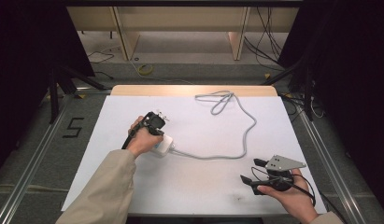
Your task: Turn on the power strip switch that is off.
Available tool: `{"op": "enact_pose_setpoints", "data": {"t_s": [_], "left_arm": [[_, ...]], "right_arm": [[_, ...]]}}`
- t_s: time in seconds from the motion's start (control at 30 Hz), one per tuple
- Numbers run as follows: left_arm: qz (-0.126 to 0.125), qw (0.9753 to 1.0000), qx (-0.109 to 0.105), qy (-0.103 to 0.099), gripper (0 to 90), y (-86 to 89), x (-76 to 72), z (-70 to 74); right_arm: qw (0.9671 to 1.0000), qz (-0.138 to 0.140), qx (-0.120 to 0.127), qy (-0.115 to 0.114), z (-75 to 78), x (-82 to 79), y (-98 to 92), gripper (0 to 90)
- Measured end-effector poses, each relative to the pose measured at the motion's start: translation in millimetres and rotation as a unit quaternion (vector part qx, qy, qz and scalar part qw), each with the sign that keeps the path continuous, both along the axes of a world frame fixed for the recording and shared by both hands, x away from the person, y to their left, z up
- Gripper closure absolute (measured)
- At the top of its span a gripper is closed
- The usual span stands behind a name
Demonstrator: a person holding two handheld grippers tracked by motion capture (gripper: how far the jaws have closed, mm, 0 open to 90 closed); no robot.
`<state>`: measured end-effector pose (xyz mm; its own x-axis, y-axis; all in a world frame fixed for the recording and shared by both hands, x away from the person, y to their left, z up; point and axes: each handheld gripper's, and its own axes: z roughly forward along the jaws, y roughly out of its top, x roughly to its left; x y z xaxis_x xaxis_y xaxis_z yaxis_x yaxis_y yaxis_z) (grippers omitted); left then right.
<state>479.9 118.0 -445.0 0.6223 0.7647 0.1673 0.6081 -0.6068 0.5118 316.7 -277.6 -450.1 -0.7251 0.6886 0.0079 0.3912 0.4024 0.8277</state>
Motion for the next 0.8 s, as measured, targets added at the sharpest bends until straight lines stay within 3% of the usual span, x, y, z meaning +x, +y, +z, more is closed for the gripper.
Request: {"op": "enact_pose_setpoints", "data": {"t_s": [0.13, 0.8], "left_arm": [[0.008, 0.9999, -0.013, 0.004, 90.0, 1.5, 0.7, -0.6], [0.005, 0.9999, -0.011, 0.001, 90.0, 1.1, 0.8, -1.8]], "right_arm": [[1.0, 0.0, 0.001, -0.001, 0.2, 0.0, -0.1, 21.0], [1.0, 0.0, 0.002, -0.001, 0.6, -0.3, 0.3, 21.3]]}}
